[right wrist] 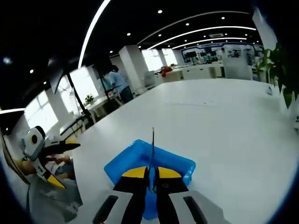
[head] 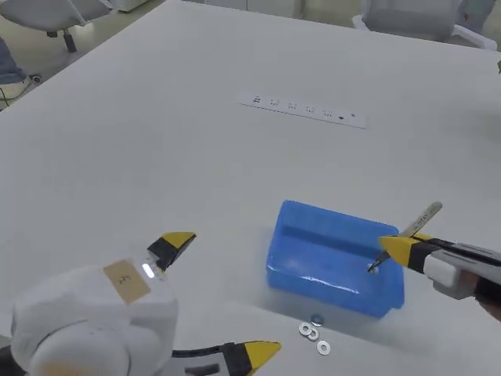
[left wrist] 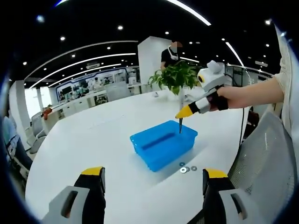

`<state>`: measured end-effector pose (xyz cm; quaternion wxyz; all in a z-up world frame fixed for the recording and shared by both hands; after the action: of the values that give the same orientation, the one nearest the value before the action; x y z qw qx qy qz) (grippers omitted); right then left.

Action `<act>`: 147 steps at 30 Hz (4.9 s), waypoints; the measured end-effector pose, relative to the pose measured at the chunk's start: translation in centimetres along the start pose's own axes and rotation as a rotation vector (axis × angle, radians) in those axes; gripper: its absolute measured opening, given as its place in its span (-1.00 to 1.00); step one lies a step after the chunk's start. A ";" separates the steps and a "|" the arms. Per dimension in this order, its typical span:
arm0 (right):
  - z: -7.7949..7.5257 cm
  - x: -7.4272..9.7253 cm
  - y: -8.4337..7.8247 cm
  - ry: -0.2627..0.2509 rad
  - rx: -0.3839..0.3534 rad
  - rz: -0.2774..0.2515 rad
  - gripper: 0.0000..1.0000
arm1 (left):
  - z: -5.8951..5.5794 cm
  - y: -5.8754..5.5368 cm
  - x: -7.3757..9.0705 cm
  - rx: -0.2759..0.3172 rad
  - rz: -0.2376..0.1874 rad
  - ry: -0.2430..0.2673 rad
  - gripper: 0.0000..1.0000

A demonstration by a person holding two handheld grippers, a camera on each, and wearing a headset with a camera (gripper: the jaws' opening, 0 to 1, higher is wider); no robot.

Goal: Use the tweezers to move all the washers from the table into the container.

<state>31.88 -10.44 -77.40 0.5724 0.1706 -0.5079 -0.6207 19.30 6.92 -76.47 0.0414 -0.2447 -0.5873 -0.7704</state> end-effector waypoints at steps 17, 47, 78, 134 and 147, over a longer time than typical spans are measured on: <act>-2.0 -1.4 -2.1 -0.030 0.066 0.090 -0.93 | 1.0 -0.7 -0.1 0.021 0.030 0.050 0.65; 4.8 0.0 0.3 0.101 0.171 -0.034 -0.93 | 0.9 -0.9 0.0 0.027 0.042 0.044 0.59; 8.2 -3.7 -5.4 0.236 0.114 0.053 -0.93 | 0.9 -1.0 0.0 0.022 0.049 0.043 0.58; 5.7 -1.2 1.6 0.180 0.161 -0.104 -0.95 | 1.1 -0.9 0.1 0.029 0.037 0.048 0.58; 1.1 -1.7 0.8 0.085 0.097 -0.089 -0.95 | 1.1 -1.0 0.0 0.029 0.040 0.046 0.58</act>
<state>31.90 -8.36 -76.90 0.5564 0.2467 -0.5046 -0.6123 19.28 8.20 -77.10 0.0742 -0.2380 -0.5922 -0.7663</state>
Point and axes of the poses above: the centre of the closed fingertips' face, and the gripper's own axes: x roughly backward along the fingers, z roughly to its left, y roughly out of its top, the point moved 3 cm from there along x, roughly backward along the fingers, and after that the axes turned 15 degrees about y, right-handed, at the moved point
